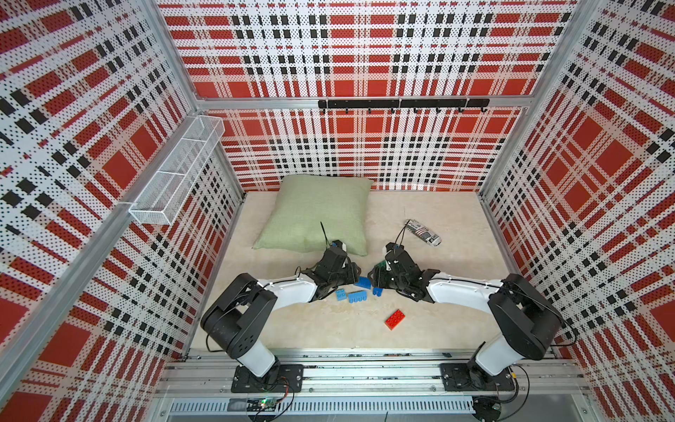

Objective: Assemble a heart with lego
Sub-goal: Adjust the lego brick at the center of the board.

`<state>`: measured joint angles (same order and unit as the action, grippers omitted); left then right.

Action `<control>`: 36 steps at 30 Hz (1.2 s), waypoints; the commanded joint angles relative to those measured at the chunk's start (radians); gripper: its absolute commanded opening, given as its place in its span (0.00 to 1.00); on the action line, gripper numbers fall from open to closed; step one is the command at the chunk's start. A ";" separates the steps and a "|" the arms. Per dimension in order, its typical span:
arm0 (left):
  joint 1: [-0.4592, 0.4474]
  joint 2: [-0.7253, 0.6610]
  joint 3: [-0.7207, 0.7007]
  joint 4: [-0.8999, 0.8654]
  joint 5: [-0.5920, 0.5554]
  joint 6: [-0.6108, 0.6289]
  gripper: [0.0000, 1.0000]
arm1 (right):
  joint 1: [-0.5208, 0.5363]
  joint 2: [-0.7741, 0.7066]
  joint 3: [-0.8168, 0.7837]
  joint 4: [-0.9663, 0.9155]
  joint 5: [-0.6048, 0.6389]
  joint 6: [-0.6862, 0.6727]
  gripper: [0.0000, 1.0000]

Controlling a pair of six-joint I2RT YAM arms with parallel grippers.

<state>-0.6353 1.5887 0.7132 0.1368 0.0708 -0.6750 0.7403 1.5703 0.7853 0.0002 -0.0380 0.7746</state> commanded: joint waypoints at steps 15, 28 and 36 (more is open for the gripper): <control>0.007 -0.100 -0.069 0.009 -0.055 -0.005 0.54 | 0.068 0.040 0.020 -0.176 0.111 -0.211 0.57; 0.026 -0.136 -0.080 -0.010 -0.059 0.004 0.54 | 0.031 0.054 0.030 -0.148 0.092 -0.198 0.25; 0.026 -0.151 -0.094 0.021 -0.057 -0.020 0.54 | -0.049 0.018 -0.115 0.143 -0.110 0.104 0.25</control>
<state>-0.6140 1.4624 0.6373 0.1349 0.0185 -0.6846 0.7120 1.6047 0.7223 -0.0032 -0.0559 0.7300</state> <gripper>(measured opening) 0.544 0.272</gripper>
